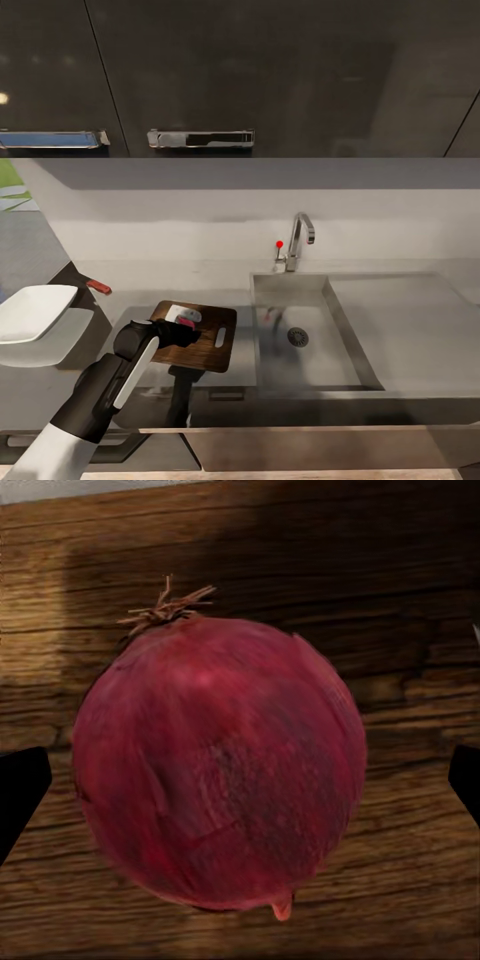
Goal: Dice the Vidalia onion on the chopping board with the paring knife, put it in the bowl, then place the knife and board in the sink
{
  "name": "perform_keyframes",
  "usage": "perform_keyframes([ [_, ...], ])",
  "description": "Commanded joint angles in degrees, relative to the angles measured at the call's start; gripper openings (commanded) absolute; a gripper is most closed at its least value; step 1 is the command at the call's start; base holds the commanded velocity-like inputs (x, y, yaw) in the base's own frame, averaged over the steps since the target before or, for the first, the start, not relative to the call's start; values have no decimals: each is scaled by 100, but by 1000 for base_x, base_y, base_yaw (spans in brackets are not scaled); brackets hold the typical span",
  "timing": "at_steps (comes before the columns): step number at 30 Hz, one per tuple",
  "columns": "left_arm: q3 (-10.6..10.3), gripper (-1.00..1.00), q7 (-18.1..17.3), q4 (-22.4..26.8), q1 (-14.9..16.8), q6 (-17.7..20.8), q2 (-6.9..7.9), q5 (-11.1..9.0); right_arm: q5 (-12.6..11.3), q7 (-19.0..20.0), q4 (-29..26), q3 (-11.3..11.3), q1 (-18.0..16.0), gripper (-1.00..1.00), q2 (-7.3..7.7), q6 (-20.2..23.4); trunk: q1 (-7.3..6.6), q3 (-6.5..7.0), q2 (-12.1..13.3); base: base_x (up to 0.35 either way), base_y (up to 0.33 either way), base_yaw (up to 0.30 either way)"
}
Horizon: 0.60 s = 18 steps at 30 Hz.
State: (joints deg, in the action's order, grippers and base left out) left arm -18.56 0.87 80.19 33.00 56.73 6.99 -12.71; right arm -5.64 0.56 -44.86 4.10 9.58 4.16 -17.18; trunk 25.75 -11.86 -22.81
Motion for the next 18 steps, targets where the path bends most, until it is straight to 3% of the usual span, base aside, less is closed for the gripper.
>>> perform_keyframes([
  [1,-8,100,9,12,5,22,4,-15,-60,6,-6,21,0,100,6,-13,4,-10,-11,0,0,0],
  [6,-7,100,9,22,4,22,4,-13,-60,6,-6,21,0,100,6,-13,4,-10,-11,-80,0,0],
  [18,-6,100,9,40,4,22,4,-12,-60,6,-6,21,0,100,6,-13,4,-10,-11,-313,0,0],
])
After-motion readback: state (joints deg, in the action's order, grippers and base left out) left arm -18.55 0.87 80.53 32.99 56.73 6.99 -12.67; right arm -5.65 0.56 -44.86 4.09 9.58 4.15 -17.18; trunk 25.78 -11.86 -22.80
